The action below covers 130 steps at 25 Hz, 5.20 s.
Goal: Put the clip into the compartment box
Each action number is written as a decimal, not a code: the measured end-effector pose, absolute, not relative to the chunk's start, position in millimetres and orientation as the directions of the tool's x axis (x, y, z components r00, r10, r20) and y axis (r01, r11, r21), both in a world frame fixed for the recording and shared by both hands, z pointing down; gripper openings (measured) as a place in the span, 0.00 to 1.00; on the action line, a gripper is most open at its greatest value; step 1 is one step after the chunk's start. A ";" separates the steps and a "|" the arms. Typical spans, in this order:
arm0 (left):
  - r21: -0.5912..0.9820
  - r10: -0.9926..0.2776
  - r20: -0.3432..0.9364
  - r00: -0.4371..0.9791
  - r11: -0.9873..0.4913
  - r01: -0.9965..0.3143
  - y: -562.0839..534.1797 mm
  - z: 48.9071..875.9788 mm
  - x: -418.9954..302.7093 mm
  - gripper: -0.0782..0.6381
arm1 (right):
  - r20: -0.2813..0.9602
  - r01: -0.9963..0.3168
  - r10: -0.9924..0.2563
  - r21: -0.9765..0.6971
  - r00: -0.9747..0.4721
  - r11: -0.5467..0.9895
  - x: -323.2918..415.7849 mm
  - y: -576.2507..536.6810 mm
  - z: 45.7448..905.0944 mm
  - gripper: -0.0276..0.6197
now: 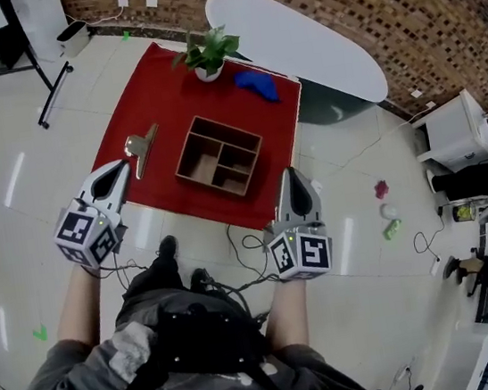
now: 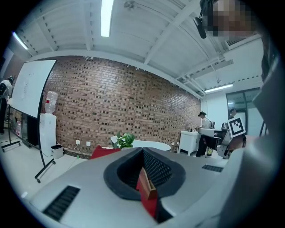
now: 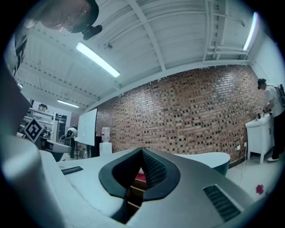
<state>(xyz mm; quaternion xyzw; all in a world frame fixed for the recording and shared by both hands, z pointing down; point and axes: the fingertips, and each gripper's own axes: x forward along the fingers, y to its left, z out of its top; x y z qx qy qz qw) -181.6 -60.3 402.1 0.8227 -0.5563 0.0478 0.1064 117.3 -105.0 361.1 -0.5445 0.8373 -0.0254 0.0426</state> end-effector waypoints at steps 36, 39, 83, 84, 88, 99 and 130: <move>0.344 -0.482 0.720 0.500 -0.378 -0.860 -260.0 648.4 -288.6 0.42 | 0.054 -0.984 -0.983 -0.034 -0.176 0.174 41.3 -274.7 405.7 0.06; 0.344 -0.419 0.743 0.522 -0.429 -0.835 -260.6 647.9 -281.9 0.32 | 0.057 -0.987 -0.986 -0.033 -0.158 0.157 40.7 -274.8 406.5 0.06; 0.377 -0.676 0.132 0.725 -0.642 -0.668 -232.2 379.6 -172.0 0.15 | -0.033 -0.983 -0.984 -0.056 -0.176 0.177 143.5 -232.3 362.7 0.06; 0.380 -0.674 0.117 0.729 -0.648 -0.660 -231.0 372.9 -166.4 0.15 | -0.037 -0.982 -0.984 -0.057 -0.177 0.178 146.2 -231.5 361.7 0.06; 0.364 -0.665 0.072 0.743 -0.676 -0.641 -224.2 352.9 -147.7 0.15 | -0.044 -0.982 -0.984 -0.060 -0.175 0.178 157.7 -227.6 359.9 0.06; 0.331 -0.635 0.004 0.772 -0.728 -0.601 -199.8 316.3 -107.6 0.13 | -0.059 -0.983 -0.983 -0.056 -0.171 0.174 182.5 -213.5 347.8 0.06; 0.210 -0.312 0.002 0.950 -0.929 -0.306 -167.9 481.4 81.1 0.13 | -0.006 -0.993 -0.994 -0.048 -0.106 0.106 285.2 -188.2 390.5 0.06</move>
